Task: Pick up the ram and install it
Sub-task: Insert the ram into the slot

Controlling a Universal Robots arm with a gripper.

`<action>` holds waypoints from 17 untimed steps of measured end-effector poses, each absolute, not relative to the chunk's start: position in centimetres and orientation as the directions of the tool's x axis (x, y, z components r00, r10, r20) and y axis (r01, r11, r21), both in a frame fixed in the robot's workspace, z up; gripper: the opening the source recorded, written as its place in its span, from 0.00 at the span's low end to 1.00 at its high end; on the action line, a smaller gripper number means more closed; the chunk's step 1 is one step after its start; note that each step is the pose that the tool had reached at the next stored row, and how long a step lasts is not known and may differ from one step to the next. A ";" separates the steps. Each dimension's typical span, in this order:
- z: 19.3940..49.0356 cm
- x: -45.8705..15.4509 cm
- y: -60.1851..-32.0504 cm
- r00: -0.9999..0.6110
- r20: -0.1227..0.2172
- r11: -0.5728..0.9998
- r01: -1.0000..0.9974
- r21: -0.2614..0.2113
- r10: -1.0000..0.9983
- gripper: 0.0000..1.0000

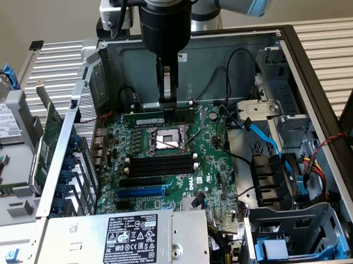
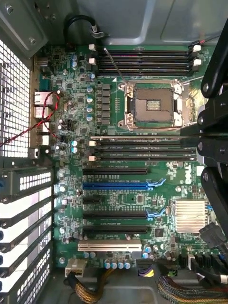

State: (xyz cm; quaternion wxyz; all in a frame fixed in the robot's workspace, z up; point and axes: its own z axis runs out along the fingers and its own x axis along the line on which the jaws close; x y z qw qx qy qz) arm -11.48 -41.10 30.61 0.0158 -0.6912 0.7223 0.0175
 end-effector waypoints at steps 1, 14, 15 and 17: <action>30.5 -11.5 -41.1 -0.044 -0.045 0.044 -0.999 0.003 -0.998 0.12; 29.1 -11.5 -41.1 -0.045 -0.010 0.045 -0.999 0.001 -0.999 0.12; 29.0 -11.5 -41.1 -0.045 -0.010 0.045 -0.999 0.001 -0.999 0.12; 28.6 -11.5 -41.2 -0.045 -0.010 0.045 -0.999 0.001 -0.999 0.12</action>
